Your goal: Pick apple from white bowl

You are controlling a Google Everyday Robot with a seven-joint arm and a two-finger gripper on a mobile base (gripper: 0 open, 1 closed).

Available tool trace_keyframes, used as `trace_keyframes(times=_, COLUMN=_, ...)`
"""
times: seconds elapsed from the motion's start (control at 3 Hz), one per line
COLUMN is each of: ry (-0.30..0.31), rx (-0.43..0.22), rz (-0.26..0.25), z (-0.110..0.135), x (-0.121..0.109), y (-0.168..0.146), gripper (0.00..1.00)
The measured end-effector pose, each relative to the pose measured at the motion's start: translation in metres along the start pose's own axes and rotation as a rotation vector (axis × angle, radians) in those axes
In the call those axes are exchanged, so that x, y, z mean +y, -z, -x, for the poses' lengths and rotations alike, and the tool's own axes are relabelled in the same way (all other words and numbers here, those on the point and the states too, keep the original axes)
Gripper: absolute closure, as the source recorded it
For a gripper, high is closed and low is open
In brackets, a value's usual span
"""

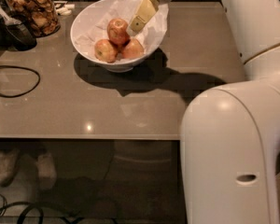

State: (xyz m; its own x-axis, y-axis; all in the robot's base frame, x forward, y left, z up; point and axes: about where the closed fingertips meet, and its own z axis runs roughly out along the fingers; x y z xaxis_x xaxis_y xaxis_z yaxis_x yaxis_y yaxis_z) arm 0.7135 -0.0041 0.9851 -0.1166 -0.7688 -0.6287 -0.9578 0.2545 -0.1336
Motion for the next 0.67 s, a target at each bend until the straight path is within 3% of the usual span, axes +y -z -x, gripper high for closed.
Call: trace_keyframes(times=0.67, ry=-0.028, rx=0.011, rz=-0.004, z=-0.0052, x=-0.0175, y=-0.0114, gripper=0.13)
